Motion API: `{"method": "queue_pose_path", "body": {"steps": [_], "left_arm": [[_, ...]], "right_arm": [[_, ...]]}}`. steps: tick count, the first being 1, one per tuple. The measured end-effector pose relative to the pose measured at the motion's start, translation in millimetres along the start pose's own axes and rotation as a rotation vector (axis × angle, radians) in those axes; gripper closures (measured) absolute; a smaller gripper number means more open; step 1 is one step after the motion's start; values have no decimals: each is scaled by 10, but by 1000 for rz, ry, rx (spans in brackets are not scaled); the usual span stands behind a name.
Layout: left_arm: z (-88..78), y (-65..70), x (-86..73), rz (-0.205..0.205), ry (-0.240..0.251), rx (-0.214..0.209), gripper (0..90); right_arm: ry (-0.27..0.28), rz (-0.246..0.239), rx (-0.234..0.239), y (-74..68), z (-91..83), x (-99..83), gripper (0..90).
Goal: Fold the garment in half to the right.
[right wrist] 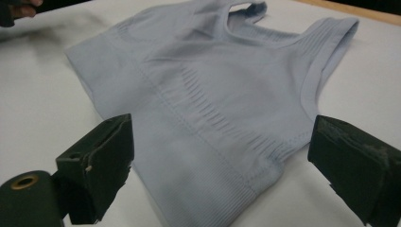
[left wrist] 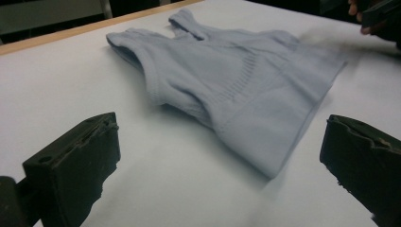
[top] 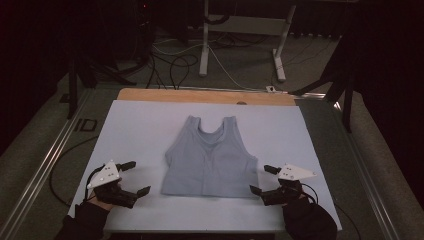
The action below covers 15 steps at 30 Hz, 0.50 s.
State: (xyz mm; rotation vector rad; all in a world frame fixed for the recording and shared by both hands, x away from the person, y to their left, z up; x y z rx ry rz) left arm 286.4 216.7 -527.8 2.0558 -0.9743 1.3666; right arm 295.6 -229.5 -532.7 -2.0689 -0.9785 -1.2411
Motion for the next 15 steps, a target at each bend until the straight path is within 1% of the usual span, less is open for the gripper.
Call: {"method": "queue_pose_path", "body": {"steps": [1,2,4,6,7,10,11,12,13,15], "left_arm": [[0,24,26,10,-2,-7,1],[-1,30,39,9,-4,-12,1],[-2,38,54,3,1,-17,1],[-6,58,84,9,1,-22,1],[-14,76,120,20,-1,-24,1],[-29,86,164,25,0,-29,1],[-43,82,212,26,2,-32,1],[-48,78,236,25,4,-33,1],[-54,69,257,22,4,-29,1],[-60,63,277,20,5,-30,1]], "right_arm": [[0,-3,-6,-5,-13,27,78],[2,-6,-9,-11,-21,43,78],[-2,4,-12,-16,-32,79,78],[-17,-11,-20,-25,-37,124,78],[-18,-17,-24,-39,-44,151,78],[-22,-28,-20,-63,-55,238,79],[-28,-35,-23,-74,-59,273,79],[-26,-53,-28,-73,-65,314,79],[-21,-56,-30,-76,-74,359,79],[-4,-55,-20,-72,-83,453,79]]}}
Point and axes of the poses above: each handheld gripper's, and its own axes: z roughly forward along the jaws, x roughly out of its top, y roughly to its right, the point moved 5 cm from there along z, roughly forward along the jaws, and after that the axes turned 3 degrees about x, right-handed, at the moved point
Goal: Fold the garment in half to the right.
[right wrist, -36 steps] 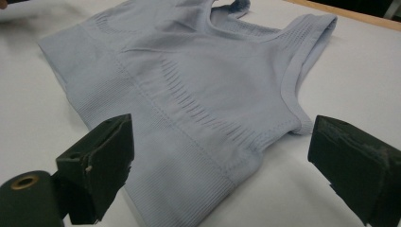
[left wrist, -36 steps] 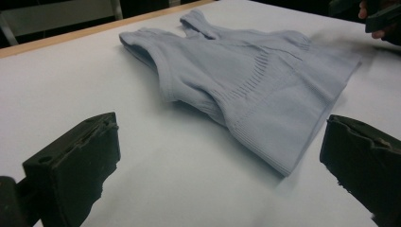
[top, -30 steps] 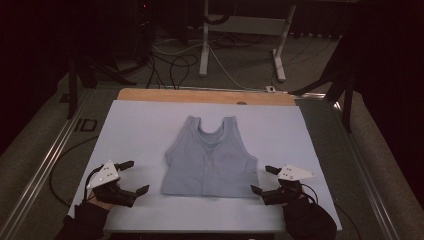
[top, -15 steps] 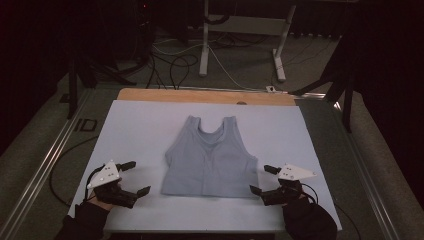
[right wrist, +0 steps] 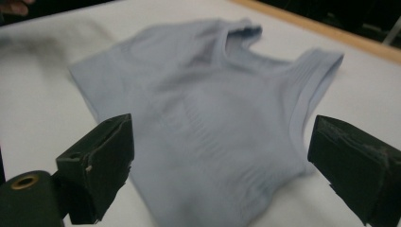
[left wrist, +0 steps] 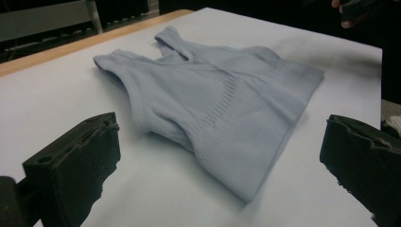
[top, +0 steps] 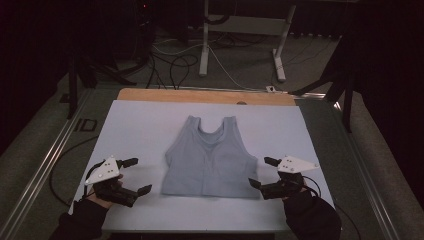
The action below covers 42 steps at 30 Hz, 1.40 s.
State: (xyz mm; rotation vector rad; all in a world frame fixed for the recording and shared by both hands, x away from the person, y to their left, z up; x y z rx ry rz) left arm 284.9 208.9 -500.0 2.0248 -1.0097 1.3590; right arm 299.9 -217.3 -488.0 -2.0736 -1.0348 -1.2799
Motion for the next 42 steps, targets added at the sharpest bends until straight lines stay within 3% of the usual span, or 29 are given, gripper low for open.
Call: {"method": "queue_pose_path", "body": {"steps": [6,10,11,24,42], "left_arm": [[0,3,140,8,4,-8,1],[25,15,175,15,-8,-8,1],[37,38,204,32,-12,8,1],[158,178,377,46,-45,-32,1],[389,299,333,30,-93,-24,1]], "right_arm": [[9,-49,5,15,62,269,79],[19,-57,11,37,116,401,79],[22,-66,14,61,159,483,79],[21,-125,52,136,556,910,79],[-1,-119,106,194,1155,1119,79]]}}
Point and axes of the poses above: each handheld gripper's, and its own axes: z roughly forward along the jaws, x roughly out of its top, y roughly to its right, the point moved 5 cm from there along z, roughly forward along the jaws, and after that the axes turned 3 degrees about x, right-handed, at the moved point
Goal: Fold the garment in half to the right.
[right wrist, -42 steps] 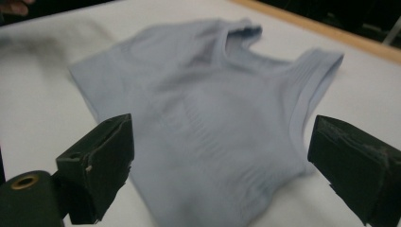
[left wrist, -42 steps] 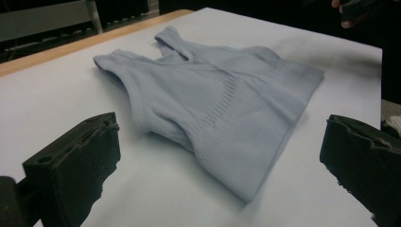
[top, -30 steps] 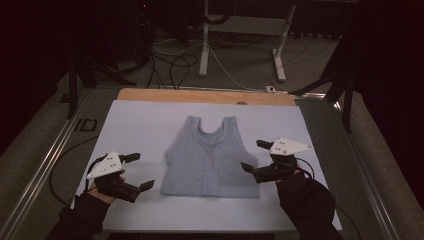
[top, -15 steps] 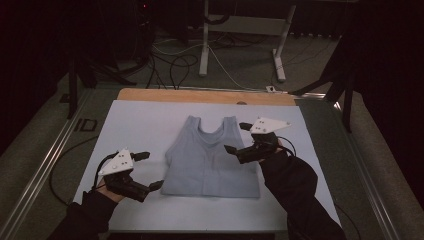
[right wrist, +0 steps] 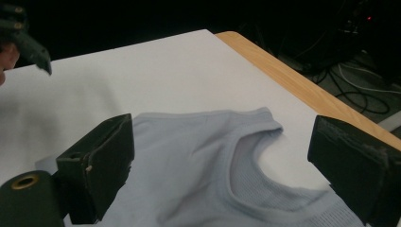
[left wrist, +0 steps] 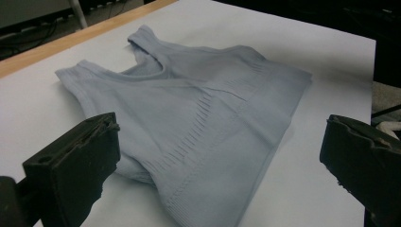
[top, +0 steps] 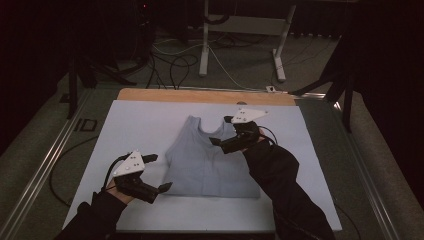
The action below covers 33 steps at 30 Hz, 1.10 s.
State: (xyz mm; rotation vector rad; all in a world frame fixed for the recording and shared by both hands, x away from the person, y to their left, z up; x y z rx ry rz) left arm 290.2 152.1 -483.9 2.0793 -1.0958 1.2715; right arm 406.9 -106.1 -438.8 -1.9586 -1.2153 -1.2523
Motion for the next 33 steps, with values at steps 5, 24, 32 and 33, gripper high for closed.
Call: {"method": "queue_pose_path", "body": {"steps": [5,24,32,33], "left_arm": [[74,16,-55,-15,-23,18,1],[394,41,-416,-82,-244,56,2],[482,9,-550,-107,-338,70,5],[491,13,-561,-105,-354,71,13]], "right_arm": [[-14,2,10,29,156,18,80],[-68,33,38,213,834,4,80],[-80,28,41,200,875,-15,80],[-81,33,43,202,883,-16,80]]}}
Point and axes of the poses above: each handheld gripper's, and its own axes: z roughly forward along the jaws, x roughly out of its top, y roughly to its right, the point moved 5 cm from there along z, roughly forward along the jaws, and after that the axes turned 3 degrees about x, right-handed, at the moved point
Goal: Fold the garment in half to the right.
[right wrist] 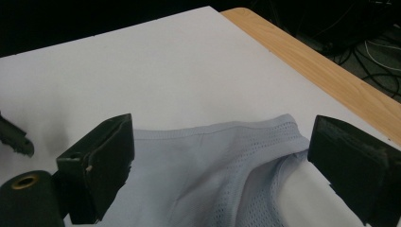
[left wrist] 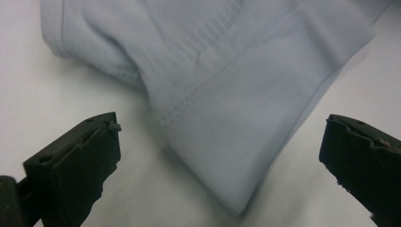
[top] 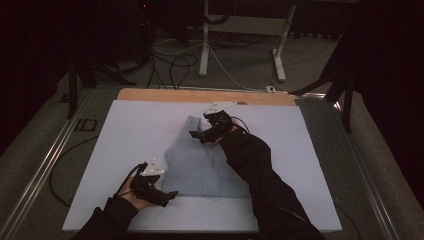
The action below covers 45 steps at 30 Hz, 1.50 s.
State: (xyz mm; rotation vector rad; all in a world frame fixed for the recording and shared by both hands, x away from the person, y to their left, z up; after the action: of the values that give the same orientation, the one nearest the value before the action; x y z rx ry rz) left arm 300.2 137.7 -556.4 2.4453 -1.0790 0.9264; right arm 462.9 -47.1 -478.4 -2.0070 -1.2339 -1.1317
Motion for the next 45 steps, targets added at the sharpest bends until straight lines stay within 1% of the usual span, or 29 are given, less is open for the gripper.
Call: {"method": "queue_pose_path", "body": {"steps": [2,4,5,6,7,9,11,13,14,16,18,19,20,21,22,23,24,25,26,28,29,32,35,37,38,40,43,44,45], "left_arm": [[21,4,-10,1,-14,7,61],[49,-5,-14,-18,-21,13,106],[64,-8,-16,-24,-21,11,152],[80,-9,-19,-24,-28,15,163],[91,-2,-21,-19,-29,8,174],[116,7,-28,-18,-39,12,237],[117,28,-25,-8,-41,30,277],[112,46,-19,-19,-37,23,340],[110,53,-22,-15,-40,32,360],[108,84,-16,-18,-36,29,424],[107,107,-10,-4,-44,32,482],[103,119,-6,3,-47,21,529],[103,119,-6,3,-47,21,572],[107,139,-3,4,-42,10,572],[108,144,3,1,-42,4,644],[110,145,9,1,-44,-6,708],[115,146,12,-2,-42,-9,708],[119,150,14,-7,-40,-16,746],[112,156,21,-4,-43,-10,775],[102,162,39,-14,-30,-26,854],[97,167,44,-14,-31,-29,857],[93,173,46,-16,-30,-29,862],[79,224,66,-3,-33,-44,863],[76,226,65,5,-33,-43,864],[75,224,69,1,-29,-45,864],[71,219,74,1,-20,-44,864],[51,217,87,8,-8,-44,864],[43,213,97,2,0,-46,864],[37,210,104,-4,4,-48,864]], "right_arm": [[-8,-9,-3,5,17,-1,80],[-6,-9,-1,9,28,3,80],[-5,-6,1,8,38,3,80],[-8,-7,2,6,48,1,80],[-13,-8,2,3,58,-1,80],[-16,-17,2,5,78,0,80],[-18,-9,2,10,88,0,80],[-21,-9,0,10,101,7,80],[-21,-13,1,14,105,9,80],[-16,-4,2,17,113,13,80],[-19,-6,4,16,129,10,80],[-21,-7,4,14,137,8,80],[-21,-7,4,14,137,8,80],[-24,-8,3,18,143,2,80],[-25,9,8,25,166,-12,80],[-29,6,8,36,183,-23,81],[-29,6,8,36,183,-23,81],[-29,11,11,39,190,-26,81],[-27,17,15,43,199,-29,81],[-39,18,17,53,223,-34,85],[-41,13,18,60,229,-34,85],[-37,27,17,68,246,-23,85],[-39,21,6,135,272,21,85],[-32,37,6,165,292,49,87],[-33,31,5,181,303,61,110],[-35,29,-10,200,332,86,114],[-43,36,-7,229,407,106,112],[-56,36,-9,240,432,110,112],[-54,42,-6,248,460,119,111]]}}
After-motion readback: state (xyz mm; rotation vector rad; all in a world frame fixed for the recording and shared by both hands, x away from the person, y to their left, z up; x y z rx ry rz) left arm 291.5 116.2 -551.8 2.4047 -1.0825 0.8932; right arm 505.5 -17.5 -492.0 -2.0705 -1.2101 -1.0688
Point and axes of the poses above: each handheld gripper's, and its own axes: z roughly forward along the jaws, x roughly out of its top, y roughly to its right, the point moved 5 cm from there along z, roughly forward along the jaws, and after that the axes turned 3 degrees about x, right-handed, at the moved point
